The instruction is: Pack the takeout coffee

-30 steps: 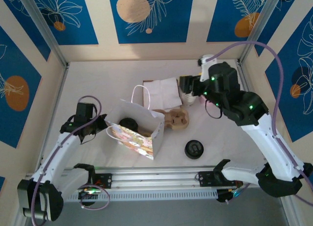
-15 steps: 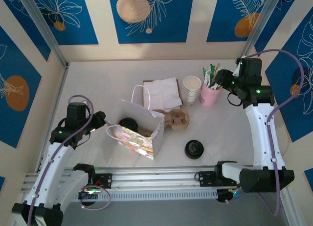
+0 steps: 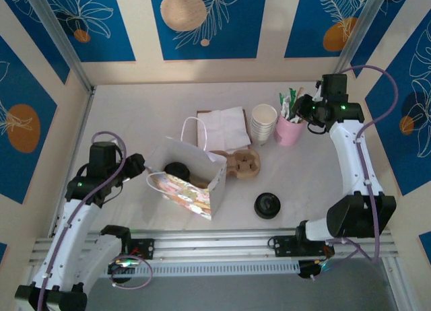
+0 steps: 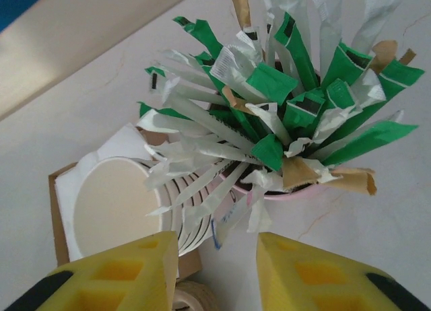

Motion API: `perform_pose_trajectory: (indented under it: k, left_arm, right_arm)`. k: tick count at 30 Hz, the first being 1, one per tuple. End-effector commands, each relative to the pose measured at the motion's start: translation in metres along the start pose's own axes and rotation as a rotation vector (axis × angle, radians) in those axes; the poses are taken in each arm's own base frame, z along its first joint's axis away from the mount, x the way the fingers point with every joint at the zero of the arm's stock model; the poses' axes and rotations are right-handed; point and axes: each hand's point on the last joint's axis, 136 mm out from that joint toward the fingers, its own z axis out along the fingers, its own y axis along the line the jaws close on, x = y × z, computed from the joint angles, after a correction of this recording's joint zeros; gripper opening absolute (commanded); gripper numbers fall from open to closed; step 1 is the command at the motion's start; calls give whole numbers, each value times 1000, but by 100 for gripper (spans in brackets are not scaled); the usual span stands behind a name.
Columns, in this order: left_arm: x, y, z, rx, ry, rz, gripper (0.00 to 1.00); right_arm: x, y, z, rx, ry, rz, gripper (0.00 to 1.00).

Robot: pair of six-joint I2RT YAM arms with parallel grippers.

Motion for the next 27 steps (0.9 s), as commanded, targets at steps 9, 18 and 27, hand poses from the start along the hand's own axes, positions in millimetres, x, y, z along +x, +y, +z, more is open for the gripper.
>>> perform_pose_trajectory:
  k: [9, 18, 27]
  left_arm:
    - [-8, -5, -12, 5, -38, 46, 58]
    - [-10, -6, -9, 7, -36, 50, 58]
    - [-10, -9, -3, 23, -34, 41, 58]
  right_arm:
    - [-15, 11, 4, 69, -38, -81, 10]
    - [-34, 50, -80, -10, -264, -209, 0]
    - [-30, 90, -221, -249, -542, -266, 0]
